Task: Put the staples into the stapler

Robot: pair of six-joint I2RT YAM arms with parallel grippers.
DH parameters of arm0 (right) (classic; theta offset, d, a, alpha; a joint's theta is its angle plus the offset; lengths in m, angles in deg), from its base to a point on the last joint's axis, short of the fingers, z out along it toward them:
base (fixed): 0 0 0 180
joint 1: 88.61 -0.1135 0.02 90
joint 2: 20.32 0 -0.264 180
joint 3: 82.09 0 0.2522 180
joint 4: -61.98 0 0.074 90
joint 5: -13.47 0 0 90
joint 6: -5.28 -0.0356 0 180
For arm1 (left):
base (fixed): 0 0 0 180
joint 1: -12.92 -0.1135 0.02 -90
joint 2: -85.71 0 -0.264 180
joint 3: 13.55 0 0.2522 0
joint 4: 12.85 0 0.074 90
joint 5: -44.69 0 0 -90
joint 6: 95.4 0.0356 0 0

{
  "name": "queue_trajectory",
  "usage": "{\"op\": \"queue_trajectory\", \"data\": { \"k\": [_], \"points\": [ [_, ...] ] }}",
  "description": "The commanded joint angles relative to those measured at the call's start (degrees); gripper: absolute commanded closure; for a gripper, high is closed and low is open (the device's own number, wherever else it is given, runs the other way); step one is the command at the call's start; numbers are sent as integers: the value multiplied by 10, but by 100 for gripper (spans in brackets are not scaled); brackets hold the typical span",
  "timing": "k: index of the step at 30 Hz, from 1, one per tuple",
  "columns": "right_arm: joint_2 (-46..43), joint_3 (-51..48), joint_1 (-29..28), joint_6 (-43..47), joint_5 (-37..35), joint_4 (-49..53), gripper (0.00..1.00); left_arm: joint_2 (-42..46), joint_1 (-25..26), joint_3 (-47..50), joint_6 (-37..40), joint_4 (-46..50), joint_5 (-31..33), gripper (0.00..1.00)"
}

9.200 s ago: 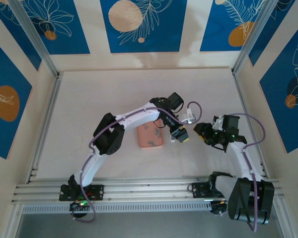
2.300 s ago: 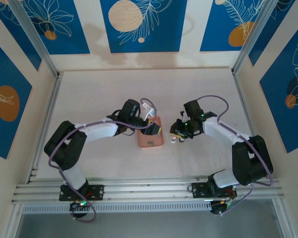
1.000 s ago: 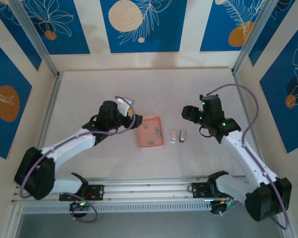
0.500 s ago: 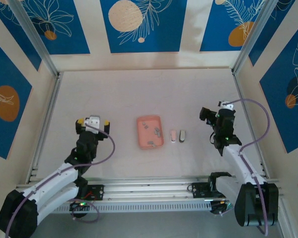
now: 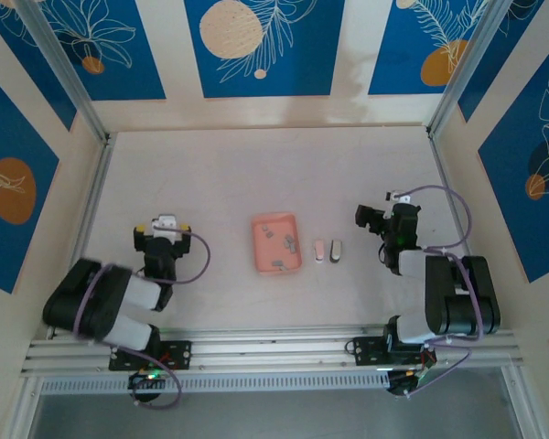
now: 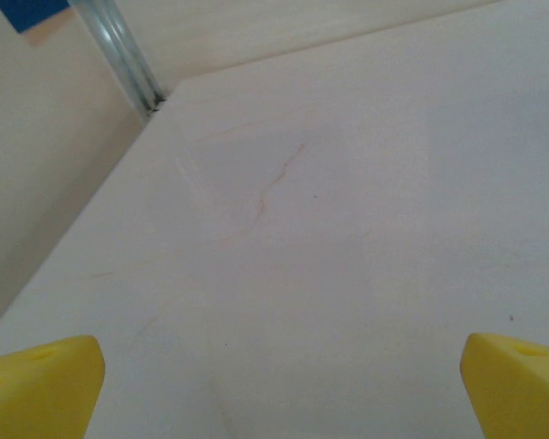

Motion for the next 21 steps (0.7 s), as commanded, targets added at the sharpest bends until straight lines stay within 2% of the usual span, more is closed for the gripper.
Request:
{"op": "queue_trajectory", "data": {
  "k": [1, 3, 4, 6, 8, 9, 21],
  "points": [
    [23, 20, -4, 30, 60, -60, 1, -8, -13, -40, 0, -52, -62, 0],
    [38, 32, -7, 57, 108, -53, 1, -22, -44, -57, -32, -19, -90, 0],
    [42, 29, -11, 61, 106, -62, 1, -42, -63, -75, -42, -20, -104, 0],
    [44, 23, -9, 59, 110, -74, 1, -6, -94, -119, -75, 137, -159, 0],
    [45, 22, -11, 61, 105, -75, 1, -28, -94, -112, -63, 83, -173, 0],
    [46, 22, -11, 61, 105, -78, 1, -18, -94, -115, -67, 107, -172, 0],
    [45, 22, -12, 61, 104, -77, 1, -21, -94, -113, -63, 94, -170, 0]
  ]
}}
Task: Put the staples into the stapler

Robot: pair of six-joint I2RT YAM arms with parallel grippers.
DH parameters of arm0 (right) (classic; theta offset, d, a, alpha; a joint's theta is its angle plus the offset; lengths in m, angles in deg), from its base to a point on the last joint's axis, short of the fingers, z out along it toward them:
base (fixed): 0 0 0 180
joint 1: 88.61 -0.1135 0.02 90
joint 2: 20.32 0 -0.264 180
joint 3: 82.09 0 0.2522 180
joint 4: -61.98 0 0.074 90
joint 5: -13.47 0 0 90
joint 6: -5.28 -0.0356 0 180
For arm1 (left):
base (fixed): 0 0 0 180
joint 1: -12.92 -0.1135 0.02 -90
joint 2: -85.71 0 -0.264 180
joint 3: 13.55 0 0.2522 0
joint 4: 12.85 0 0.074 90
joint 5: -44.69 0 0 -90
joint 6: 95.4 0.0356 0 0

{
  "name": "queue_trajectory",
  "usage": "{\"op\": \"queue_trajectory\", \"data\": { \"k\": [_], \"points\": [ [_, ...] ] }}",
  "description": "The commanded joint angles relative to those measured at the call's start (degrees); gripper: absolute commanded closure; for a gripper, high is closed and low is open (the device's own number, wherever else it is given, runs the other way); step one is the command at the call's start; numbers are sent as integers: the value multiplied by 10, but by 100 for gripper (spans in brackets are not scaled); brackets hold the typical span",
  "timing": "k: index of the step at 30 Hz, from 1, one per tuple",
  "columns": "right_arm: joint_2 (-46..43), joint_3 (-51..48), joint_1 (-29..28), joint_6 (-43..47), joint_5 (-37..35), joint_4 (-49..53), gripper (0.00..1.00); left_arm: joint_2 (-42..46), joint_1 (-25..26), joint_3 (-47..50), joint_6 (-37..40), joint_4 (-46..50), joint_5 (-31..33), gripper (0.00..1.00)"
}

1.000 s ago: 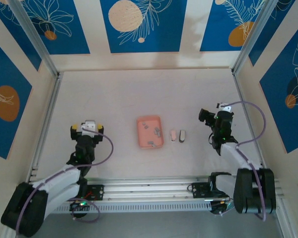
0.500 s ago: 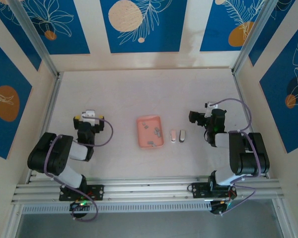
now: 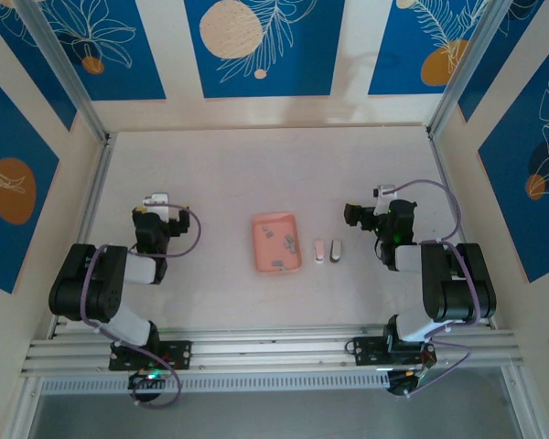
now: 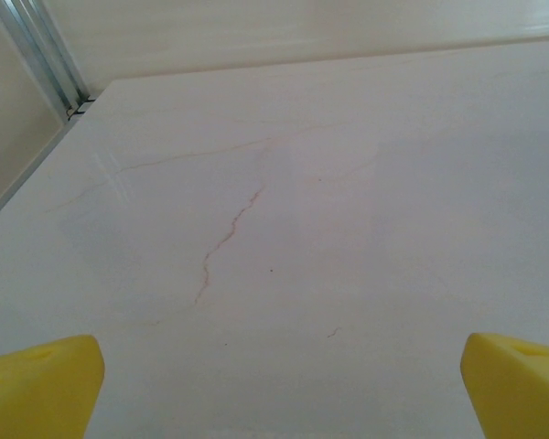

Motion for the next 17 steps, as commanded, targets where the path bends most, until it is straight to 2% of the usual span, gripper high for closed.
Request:
{"op": "queue_trajectory", "data": {
  "k": [1, 17],
  "points": [
    [4, 5, -2, 13, 8, -19, 1, 2, -3, 0, -8, 4, -13, 0],
    [4, 5, -2, 12, 9, -19, 1, 2, -1, 1, -8, 1, -11, 0]
  ]
}}
